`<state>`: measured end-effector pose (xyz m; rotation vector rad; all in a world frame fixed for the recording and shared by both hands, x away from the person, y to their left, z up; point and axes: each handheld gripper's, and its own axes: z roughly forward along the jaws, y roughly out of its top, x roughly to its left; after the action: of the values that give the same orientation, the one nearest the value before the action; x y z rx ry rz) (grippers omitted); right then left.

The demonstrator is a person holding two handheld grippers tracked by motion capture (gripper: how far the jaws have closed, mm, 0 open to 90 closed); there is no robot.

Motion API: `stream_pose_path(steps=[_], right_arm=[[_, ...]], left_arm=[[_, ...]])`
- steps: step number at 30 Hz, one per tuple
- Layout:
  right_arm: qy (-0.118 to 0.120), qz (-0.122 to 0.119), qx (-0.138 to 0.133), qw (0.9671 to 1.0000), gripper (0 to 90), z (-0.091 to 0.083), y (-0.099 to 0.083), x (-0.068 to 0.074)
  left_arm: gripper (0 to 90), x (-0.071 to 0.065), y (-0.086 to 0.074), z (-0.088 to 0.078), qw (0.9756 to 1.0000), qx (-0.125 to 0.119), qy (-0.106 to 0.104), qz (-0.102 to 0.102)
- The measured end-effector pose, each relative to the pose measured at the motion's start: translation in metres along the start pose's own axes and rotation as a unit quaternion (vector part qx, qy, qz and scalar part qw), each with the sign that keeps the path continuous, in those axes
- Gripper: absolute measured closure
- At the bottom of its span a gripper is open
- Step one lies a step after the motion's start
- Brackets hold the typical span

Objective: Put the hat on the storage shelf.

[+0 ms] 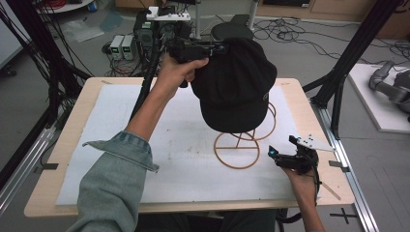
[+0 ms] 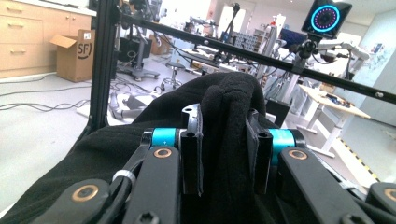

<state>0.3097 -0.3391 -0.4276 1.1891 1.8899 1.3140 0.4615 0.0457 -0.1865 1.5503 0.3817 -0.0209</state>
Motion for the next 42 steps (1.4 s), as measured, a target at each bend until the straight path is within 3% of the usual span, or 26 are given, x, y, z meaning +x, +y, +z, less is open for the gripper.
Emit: stream_pose_path(steps=[19, 29, 42], right_arm=[[-0.002, 0.004, 0.000, 1.0000, 5.5, -0.002, -0.001, -0.001], [-0.003, 0.007, 0.000, 1.0000, 5.5, -0.004, -0.001, -0.001], [-0.006, 0.007, 0.000, 1.0000, 5.5, -0.004, -0.001, -0.002]], left_arm=[[72.6, -0.007, -0.014, 0.022, 0.9978, 0.058, -0.006, 0.031], [72.5, -0.005, -0.028, 0.027, 0.9977, 0.063, -0.015, 0.023], [72.1, -0.008, -0.038, 0.038, 0.9954, 0.085, -0.025, 0.036]])
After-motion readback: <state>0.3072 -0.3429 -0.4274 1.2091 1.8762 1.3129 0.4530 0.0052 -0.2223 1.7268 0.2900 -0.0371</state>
